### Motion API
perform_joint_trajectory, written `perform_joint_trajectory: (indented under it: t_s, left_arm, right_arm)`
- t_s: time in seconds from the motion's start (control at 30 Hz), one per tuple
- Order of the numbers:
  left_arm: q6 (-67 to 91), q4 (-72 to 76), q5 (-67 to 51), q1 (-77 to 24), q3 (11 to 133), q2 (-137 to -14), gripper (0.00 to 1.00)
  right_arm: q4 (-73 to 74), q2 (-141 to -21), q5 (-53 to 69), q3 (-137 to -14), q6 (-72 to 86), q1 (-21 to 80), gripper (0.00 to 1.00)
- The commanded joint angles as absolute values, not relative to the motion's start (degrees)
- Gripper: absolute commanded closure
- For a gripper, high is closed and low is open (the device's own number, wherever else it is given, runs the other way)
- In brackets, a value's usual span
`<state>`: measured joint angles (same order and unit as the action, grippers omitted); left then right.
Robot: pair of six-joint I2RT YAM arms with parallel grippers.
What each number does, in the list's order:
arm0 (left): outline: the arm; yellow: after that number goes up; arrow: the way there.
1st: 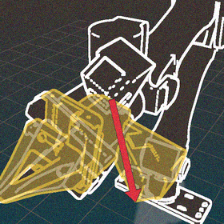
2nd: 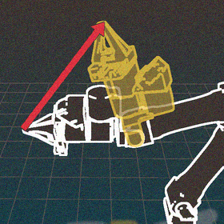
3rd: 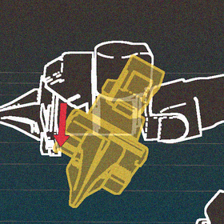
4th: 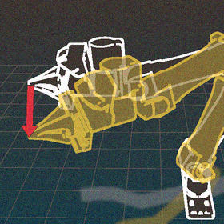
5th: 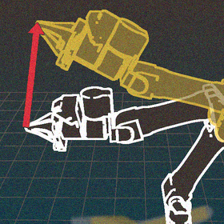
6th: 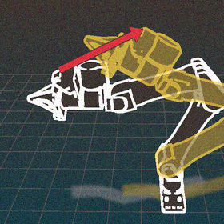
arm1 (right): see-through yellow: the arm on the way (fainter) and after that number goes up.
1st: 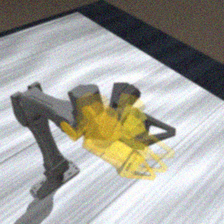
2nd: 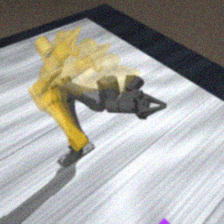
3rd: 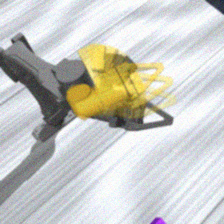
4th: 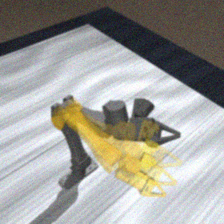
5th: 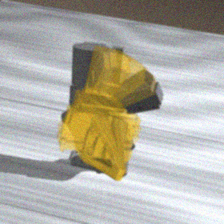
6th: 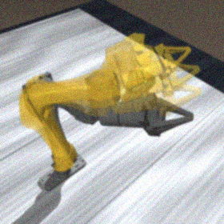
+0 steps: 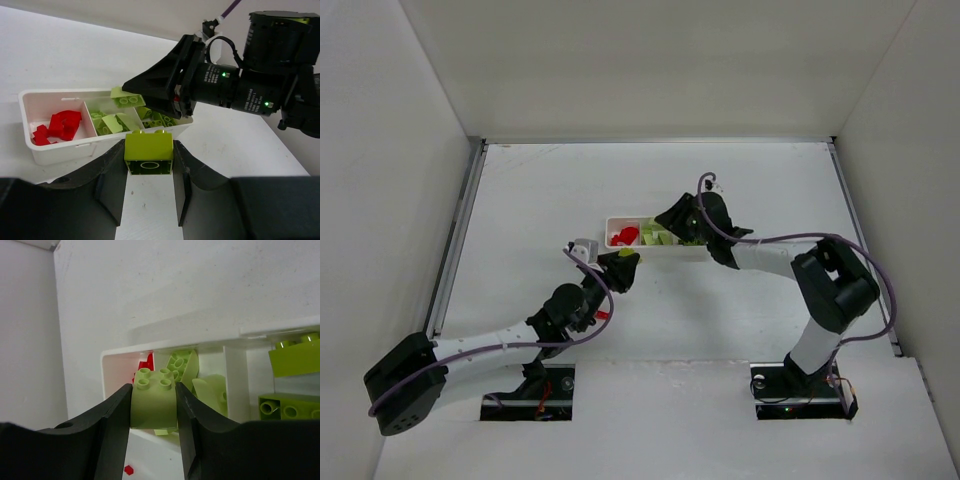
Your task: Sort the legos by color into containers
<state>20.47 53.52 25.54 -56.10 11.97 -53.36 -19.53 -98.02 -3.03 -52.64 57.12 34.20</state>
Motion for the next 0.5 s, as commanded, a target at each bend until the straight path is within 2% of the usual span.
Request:
perform_joint_trajectory:
  t_s: [0.0,0.1,0.27,0.4,0.47]
  left_arm:
    - [21.3,55.3,25.4,-55.5,12.3,-53.1,0.8]
    - [21.4,55.5,25.4,-55.5,12.8,-54.3,0.8]
    - [21.4,55.5,25.4,-55.5,13.7,-55.7,0.8]
    - [20.7,54.7,25.1,-55.8,16.6,-58.4,0.8]
    - [20.7,54.5,24.7,-55.9,18.4,-60.4,0.8]
  right_arm:
    - [-19.1,-99.3,-4.4,-57.0,56.1,34.6,0.53]
    - [-18.6,-98.1,-4.7,-56.8,55.8,34.6,0.45]
    - [-18.6,-92.3,-4.4,-53.3,54.6,34.6,0.37]
    - [-19.5,-82.6,-6.5,-46.7,52.0,33.4,0.37]
    - [-19.6,-76.8,-8.5,-42.7,49.8,32.0,0.42]
